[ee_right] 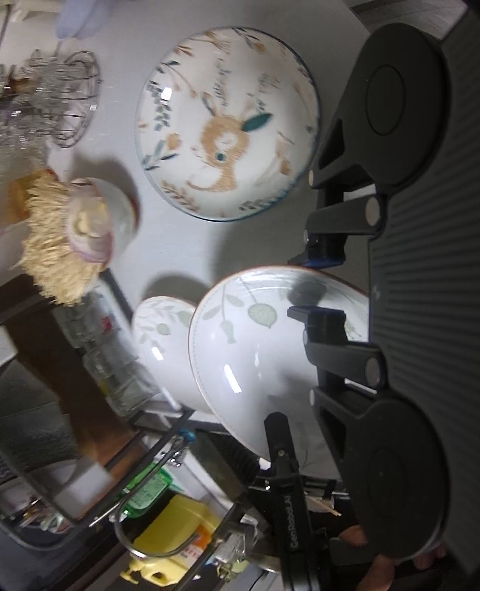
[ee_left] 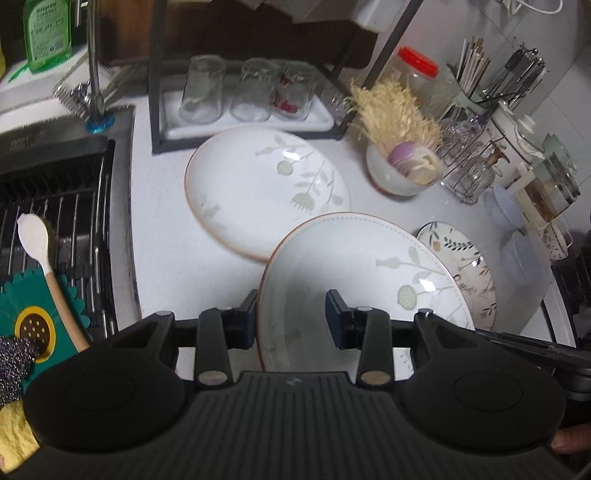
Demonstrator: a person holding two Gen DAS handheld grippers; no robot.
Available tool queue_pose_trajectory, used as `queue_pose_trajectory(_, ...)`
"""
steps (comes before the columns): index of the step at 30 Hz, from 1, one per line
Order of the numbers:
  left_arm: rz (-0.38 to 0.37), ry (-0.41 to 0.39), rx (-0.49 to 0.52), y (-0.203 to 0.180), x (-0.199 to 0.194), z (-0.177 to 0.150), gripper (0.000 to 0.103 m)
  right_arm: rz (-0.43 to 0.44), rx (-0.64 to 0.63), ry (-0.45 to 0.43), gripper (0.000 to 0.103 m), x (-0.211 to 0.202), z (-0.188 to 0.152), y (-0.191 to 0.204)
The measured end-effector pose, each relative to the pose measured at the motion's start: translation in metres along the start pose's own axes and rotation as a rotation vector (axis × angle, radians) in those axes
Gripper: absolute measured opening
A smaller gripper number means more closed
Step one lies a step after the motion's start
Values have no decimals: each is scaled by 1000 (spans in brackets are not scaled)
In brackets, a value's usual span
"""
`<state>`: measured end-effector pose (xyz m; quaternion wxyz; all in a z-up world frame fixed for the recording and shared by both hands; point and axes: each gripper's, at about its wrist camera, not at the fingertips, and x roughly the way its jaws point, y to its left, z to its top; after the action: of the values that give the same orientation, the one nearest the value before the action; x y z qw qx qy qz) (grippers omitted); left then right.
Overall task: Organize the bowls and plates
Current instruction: 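Close the left gripper on the plate rim while the right gripper also closes on it, then carry the white leaf plate with both grippers over the floral plate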
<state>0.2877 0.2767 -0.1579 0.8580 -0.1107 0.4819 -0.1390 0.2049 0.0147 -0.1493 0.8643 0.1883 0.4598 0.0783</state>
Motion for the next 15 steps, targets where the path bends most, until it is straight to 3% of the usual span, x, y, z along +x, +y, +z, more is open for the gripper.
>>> queue_pose_trajectory(8, -8, -41, 10, -43, -7, 15, 43, 20, -12, -56, 24, -24, 23, -27)
queue_pose_trajectory(15, -4, -23, 15, -86, 11, 21, 43, 40, -2, -43, 24, -34, 41, -68)
